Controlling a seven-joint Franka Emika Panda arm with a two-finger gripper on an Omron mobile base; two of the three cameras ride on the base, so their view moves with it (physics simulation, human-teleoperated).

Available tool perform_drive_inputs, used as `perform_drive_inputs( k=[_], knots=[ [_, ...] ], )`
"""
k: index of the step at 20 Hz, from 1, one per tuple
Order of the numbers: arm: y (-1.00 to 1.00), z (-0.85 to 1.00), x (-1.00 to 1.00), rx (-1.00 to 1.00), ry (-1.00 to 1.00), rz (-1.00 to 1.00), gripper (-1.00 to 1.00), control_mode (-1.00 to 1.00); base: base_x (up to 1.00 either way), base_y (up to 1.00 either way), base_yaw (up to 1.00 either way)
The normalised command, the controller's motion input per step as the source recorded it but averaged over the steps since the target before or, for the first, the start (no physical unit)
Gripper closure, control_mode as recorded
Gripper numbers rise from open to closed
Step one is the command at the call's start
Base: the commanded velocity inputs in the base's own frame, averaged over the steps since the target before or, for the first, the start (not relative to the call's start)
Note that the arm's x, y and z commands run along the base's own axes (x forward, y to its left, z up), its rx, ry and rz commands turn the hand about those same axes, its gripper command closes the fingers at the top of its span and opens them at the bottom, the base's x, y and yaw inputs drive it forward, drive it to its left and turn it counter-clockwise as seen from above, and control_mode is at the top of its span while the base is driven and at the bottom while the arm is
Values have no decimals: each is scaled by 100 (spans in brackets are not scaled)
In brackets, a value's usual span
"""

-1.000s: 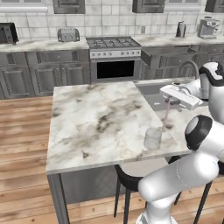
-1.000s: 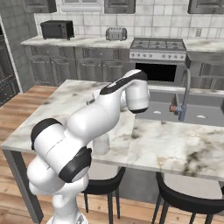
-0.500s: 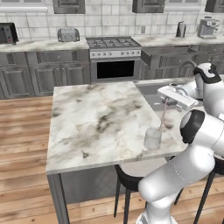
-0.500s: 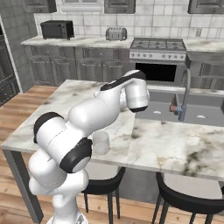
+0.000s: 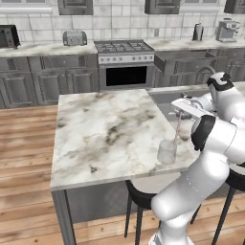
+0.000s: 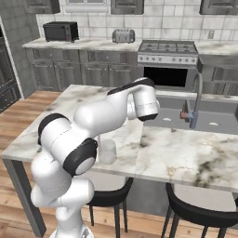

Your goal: Take a straw from the drawer in front and place it inside the glass cup on the dining counter.

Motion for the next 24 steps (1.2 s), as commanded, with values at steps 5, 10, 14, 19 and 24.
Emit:
perform_drive_inputs(
  k=[5, 10, 14, 19, 24],
  knots=[
    [-2, -15, 19, 0, 0, 0, 100, -100, 0, 0, 0],
    [-4, -16, 17, 0, 0, 0, 100, -100, 0, 0, 0],
    [-3, -20, 7, 0, 0, 0, 100, -100, 0, 0, 0],
    [0, -19, 6, 0, 0, 0, 100, -100, 0, 0, 0],
    [0, -13, 16, 0, 0, 0, 100, -100, 0, 0, 0]
  ],
)
